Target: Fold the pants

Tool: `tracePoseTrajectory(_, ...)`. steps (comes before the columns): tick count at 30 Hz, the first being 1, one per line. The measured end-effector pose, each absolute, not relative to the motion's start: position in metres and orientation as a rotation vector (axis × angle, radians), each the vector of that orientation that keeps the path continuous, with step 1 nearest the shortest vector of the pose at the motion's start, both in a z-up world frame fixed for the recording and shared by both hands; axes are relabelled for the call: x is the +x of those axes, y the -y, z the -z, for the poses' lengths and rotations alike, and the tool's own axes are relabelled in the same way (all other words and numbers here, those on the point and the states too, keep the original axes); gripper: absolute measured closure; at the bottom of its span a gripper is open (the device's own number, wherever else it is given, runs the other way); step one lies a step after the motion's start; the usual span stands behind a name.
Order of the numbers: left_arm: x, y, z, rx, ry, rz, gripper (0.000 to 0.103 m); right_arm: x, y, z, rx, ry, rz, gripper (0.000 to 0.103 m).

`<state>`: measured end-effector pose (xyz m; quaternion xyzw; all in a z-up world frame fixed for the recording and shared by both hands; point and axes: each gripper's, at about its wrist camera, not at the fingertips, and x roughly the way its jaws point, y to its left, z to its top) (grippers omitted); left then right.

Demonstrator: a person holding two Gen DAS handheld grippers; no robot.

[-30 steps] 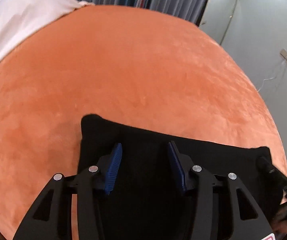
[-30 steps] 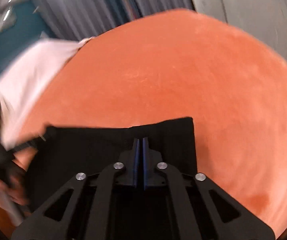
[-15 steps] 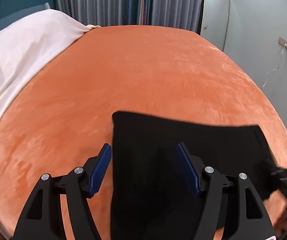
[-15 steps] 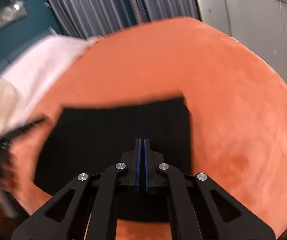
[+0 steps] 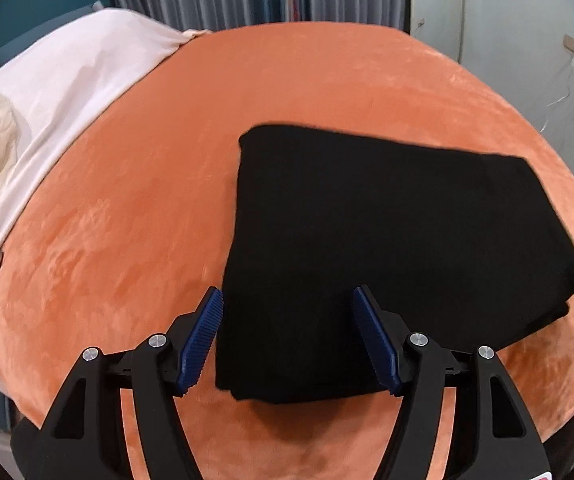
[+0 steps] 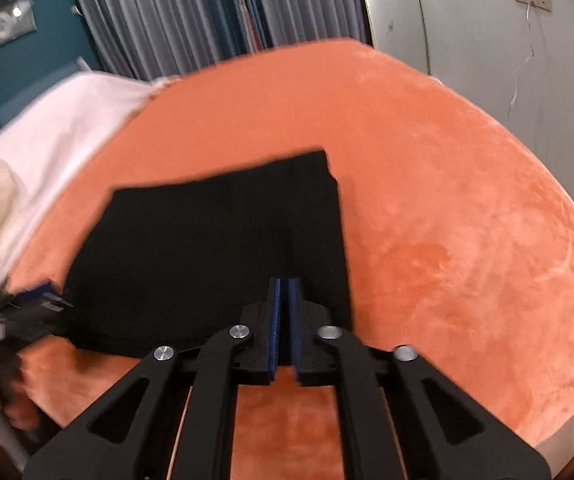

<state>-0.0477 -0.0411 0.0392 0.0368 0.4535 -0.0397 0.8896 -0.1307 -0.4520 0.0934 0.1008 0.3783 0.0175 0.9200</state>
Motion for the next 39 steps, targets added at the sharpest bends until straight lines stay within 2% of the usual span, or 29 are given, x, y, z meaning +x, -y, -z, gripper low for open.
tracePoseTrajectory(3, -0.048, 0.038, -0.032, 0.073, -0.958, 0.073, 0.037, -0.137, 0.443, -0.088, 0.140, -0.798, -0.050, 0.097)
tracePoseTrajectory(6, -0.048, 0.031, -0.023, 0.071, -0.973, 0.063, 0.027, -0.121, 0.436, -0.059, 0.148, -0.852, -0.041, 0.103)
tracePoseTrajectory(7, -0.051, 0.023, -0.022, 0.059, -0.974, 0.069, 0.027, -0.122, 0.436, -0.066, 0.166, -0.855, -0.031, 0.103)
tracePoseTrajectory(9, -0.059, 0.006, -0.026, 0.024, -0.964, 0.075, 0.028, -0.124, 0.428, -0.085, 0.171, -0.843, -0.030, 0.095)
tracePoseTrajectory(14, -0.079, -0.048, -0.038, -0.023, -0.916, -0.045, 0.028, -0.104, 0.358, -0.121, 0.154, -0.799, -0.266, 0.095)
tracePoseTrajectory(17, -0.084, -0.072, -0.040, -0.054, -0.916, -0.089, 0.028, -0.062, 0.305, -0.097, 0.135, -0.858, -0.321, 0.095)
tracePoseTrajectory(19, -0.086, -0.086, -0.040, -0.059, -0.925, -0.110, 0.028, -0.050, 0.258, -0.054, 0.105, -0.991, -0.378, 0.095)
tracePoseTrajectory(20, -0.087, -0.091, -0.041, -0.058, -0.926, -0.122, 0.028, -0.055, 0.242, -0.045, 0.048, -0.969, -0.357, 0.095)
tracePoseTrajectory(23, -0.085, -0.102, -0.043, -0.060, -0.929, -0.140, 0.028, -0.070, 0.217, -0.054, -0.088, -0.905, -0.344, 0.095)
tracePoseTrajectory(26, -0.083, -0.099, -0.050, -0.075, -0.920, -0.110, 0.028, -0.077, 0.249, -0.085, 0.013, -0.880, -0.431, 0.097)
tracePoseTrajectory(28, -0.082, -0.093, -0.053, -0.095, -0.916, -0.067, 0.023, -0.089, 0.300, -0.104, 0.033, -0.819, -0.323, 0.085)
tracePoseTrajectory(30, -0.079, -0.080, -0.054, -0.124, -0.918, -0.011, 0.020, -0.103, 0.355, -0.114, 0.055, -0.779, -0.194, 0.040)
tracePoseTrajectory(34, -0.066, -0.049, -0.049, -0.139, -0.952, 0.068, 0.017, -0.115, 0.462, -0.115, 0.183, -0.819, -0.030, 0.038)
tracePoseTrajectory(39, -0.059, 0.001, -0.044, -0.008, -0.953, 0.049, 0.017, -0.121, 0.503, -0.103, 0.322, -0.867, -0.081, 0.037)
